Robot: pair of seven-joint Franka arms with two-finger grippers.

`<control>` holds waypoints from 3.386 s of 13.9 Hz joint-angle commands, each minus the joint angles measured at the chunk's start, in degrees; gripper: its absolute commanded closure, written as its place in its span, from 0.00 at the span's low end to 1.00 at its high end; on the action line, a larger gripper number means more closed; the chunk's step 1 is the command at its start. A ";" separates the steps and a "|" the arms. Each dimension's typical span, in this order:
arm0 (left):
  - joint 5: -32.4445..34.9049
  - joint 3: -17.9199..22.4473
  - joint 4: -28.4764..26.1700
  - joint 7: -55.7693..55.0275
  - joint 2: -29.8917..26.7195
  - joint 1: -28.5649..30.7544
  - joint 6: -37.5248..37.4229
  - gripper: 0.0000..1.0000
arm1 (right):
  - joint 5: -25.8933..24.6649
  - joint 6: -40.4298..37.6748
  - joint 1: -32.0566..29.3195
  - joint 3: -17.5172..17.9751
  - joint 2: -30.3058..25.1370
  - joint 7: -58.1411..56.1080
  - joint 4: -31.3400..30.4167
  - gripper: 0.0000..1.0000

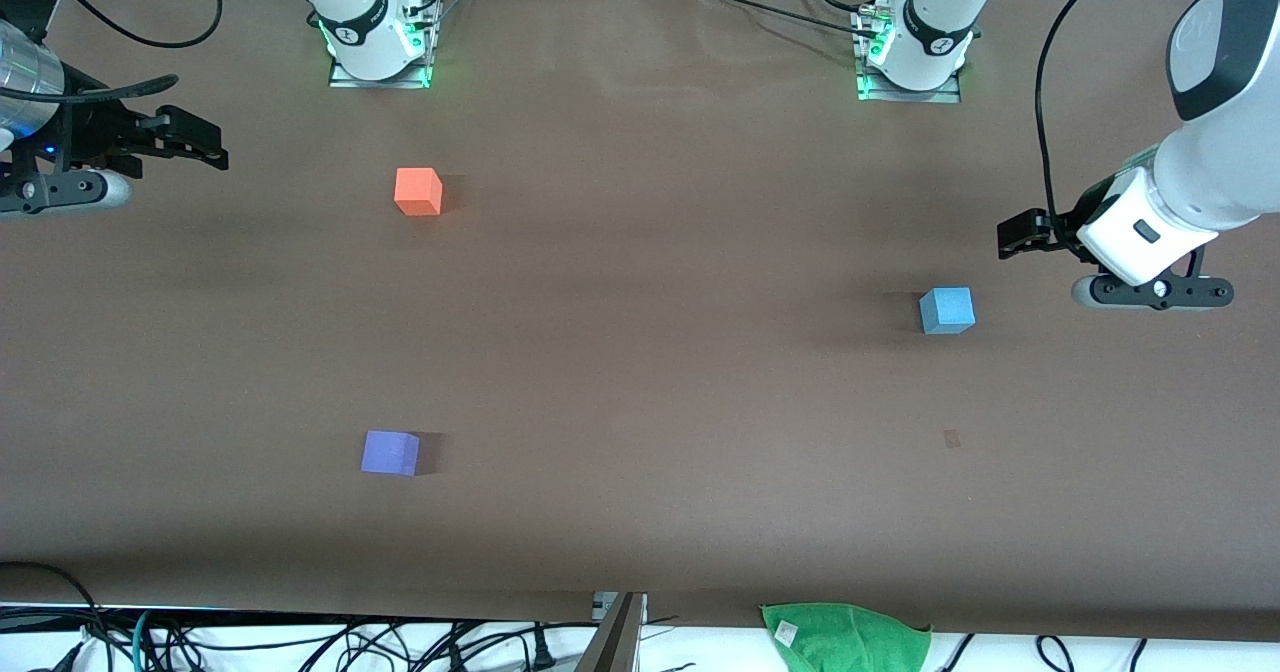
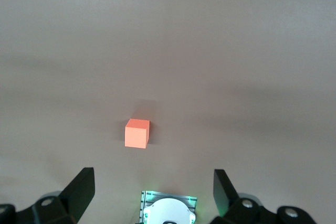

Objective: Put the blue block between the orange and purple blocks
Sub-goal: 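Lower the left gripper onto the light-blue cube and close on it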

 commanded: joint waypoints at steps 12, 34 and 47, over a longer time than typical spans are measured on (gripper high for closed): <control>7.20 -0.11 -15.01 0.88 13.18 3.43 29.02 0.00 | 1.05 0.23 -0.30 -0.07 0.12 0.77 0.15 0.00; 8.52 -0.20 -37.02 -0.09 9.30 3.87 49.62 0.00 | 1.23 0.23 -0.48 -0.15 0.12 0.77 0.15 0.00; 8.00 -4.39 -30.99 -0.70 7.02 3.34 37.30 1.00 | 1.23 0.23 -0.48 -0.15 0.12 0.77 0.15 0.00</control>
